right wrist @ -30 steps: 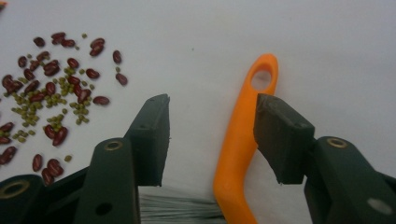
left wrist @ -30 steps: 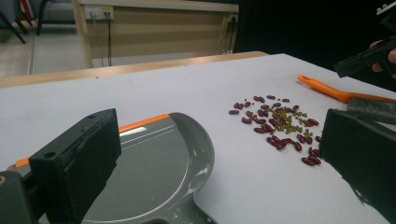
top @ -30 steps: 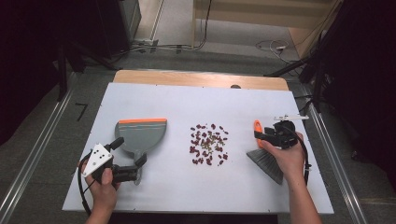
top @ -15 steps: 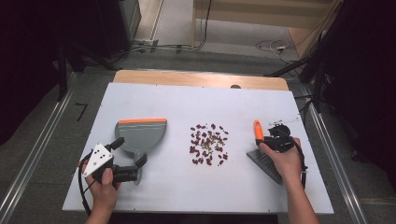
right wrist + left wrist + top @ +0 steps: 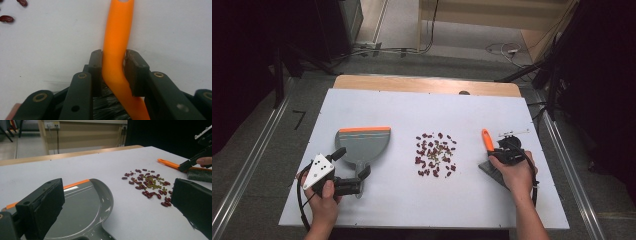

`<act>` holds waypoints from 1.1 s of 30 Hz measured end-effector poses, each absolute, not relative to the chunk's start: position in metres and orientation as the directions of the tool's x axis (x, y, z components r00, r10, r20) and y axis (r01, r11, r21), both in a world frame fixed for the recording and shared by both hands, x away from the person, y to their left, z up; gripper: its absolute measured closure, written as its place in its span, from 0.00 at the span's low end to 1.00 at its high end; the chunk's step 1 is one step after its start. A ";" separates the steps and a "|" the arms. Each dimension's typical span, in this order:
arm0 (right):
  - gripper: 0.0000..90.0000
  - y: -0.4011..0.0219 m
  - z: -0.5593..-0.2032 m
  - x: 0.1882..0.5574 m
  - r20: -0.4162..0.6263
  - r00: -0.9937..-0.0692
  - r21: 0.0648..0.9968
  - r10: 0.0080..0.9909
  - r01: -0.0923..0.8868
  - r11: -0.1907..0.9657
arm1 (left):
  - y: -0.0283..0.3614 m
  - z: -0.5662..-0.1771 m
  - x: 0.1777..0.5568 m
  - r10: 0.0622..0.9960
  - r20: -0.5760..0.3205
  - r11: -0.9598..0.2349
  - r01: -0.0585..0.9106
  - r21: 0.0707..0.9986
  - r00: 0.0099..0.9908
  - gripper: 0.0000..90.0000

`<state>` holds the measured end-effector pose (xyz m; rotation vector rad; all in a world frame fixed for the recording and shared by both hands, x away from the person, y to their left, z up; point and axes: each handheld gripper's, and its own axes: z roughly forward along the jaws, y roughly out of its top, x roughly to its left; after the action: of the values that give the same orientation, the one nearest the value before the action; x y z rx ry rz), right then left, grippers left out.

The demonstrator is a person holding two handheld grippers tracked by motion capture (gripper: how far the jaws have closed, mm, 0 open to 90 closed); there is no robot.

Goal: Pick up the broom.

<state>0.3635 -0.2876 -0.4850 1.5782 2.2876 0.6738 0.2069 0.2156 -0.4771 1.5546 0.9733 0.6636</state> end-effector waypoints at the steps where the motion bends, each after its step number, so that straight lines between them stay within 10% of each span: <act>1: 0.75 -0.289 -0.486 0.363 0.037 -0.367 0.531 0.930 0.795 0.292 | 0.216 -0.477 0.207 0.862 -0.092 -0.030 0.230 0.973 0.499 0.00; 24: 0.76 -0.297 -0.488 0.353 0.108 -0.382 0.606 0.918 0.757 0.244 | 0.217 -0.474 0.205 0.862 -0.097 -0.018 0.222 0.975 0.498 0.00; 33: 0.58 -0.302 -0.482 0.354 0.110 -0.462 0.566 0.880 0.757 0.326 | 0.216 -0.476 0.209 0.861 -0.097 -0.024 0.230 0.973 0.500 0.00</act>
<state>0.3542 -0.3020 -0.4816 1.4908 2.3731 0.8301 0.2086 0.2160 -0.4763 1.5501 0.9757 0.6596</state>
